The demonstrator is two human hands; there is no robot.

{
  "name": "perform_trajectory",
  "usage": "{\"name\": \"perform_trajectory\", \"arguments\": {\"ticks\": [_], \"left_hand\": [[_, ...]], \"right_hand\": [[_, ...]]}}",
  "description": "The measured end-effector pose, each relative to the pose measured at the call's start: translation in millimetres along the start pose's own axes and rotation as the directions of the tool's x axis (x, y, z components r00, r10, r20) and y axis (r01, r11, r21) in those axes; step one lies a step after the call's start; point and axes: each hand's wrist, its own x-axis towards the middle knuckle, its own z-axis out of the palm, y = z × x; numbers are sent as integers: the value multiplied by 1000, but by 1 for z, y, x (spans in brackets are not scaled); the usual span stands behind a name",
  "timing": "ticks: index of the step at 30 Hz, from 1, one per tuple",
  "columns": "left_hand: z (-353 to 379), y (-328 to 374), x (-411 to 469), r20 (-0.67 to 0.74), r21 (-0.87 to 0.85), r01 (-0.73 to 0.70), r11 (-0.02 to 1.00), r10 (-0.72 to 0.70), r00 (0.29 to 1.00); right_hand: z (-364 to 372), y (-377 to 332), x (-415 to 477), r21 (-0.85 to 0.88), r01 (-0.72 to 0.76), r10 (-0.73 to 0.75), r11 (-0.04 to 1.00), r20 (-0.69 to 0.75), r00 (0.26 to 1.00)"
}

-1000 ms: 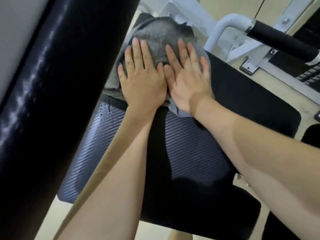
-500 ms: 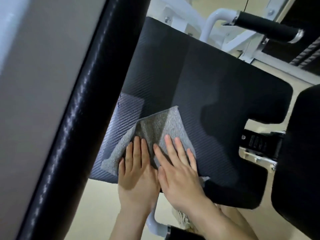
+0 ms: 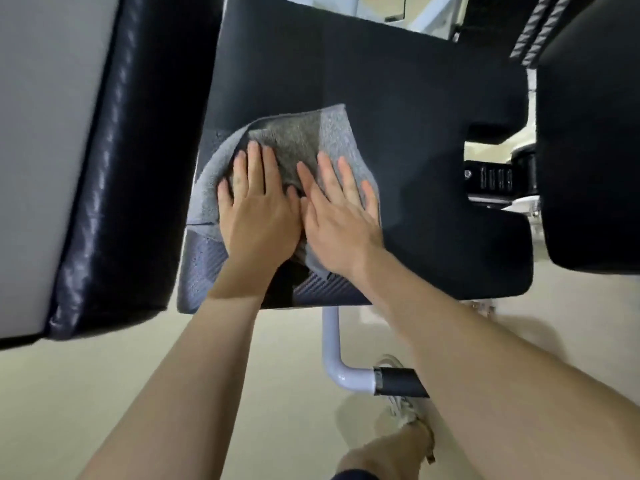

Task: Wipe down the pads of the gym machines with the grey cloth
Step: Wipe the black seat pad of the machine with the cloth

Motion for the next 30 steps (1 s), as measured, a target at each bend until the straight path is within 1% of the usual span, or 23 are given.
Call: {"name": "perform_trajectory", "arguments": {"ticks": [1, 3, 5, 8, 9, 13, 15, 17, 19, 21, 22, 24, 26, 28, 30], "left_hand": [[3, -1, -13, -21, 16, -43, 999, 44, 999], [7, -2, -45, -15, 0, -106, 994, 106, 994], [10, 2, -75, 23, -18, -175, 984, 176, 984], [21, 27, -102, 59, 31, -316, 948, 314, 948], [25, 43, -104, 77, 41, -354, 935, 350, 934], [43, 123, -91, 128, -16, -496, 868, 493, 860], [50, 151, -85, 138, -10, -536, 844, 533, 835], [54, 160, -81, 110, 6, -555, 832, 551, 827], [54, 151, -85, 71, -8, -548, 837, 547, 834], [50, 136, -91, 100, -16, -506, 862, 505, 857], [47, 125, -97, 114, -1, -469, 883, 466, 878], [38, 97, -112, 104, 18, -398, 917, 394, 913], [34, 63, -129, 70, 0, -333, 943, 332, 941], [30, 29, -147, 11, 20, -259, 966, 258, 966], [29, -1, -162, -41, -2, -163, 987, 162, 986]], "right_hand": [[8, 1, -15, -29, 1, -2, 1000, -46, 999], [21, 2, -51, -47, -2, -3, 999, -111, 994], [29, 12, -84, -31, 15, -18, 999, -95, 995], [31, 49, -115, -88, 26, -33, 996, -75, 997], [30, 65, -121, -99, -9, 2, 995, -71, 997], [21, 129, -135, -145, -218, 207, 965, -86, 975], [13, 154, -137, -115, -279, 272, 953, -69, 960], [5, 164, -137, -76, -328, 326, 941, -37, 944], [1, 157, -135, -44, -358, 358, 933, -10, 934], [0, 140, -130, 10, -374, 374, 927, 28, 927], [2, 126, -128, 16, -353, 352, 936, 45, 935], [8, 96, -127, -10, -255, 255, 967, 60, 965], [16, 66, -128, -32, -136, 138, 990, 53, 989], [24, 37, -131, -55, -25, 29, 998, 64, 998], [28, 9, -133, -71, 65, -56, 995, 129, 990]]}}
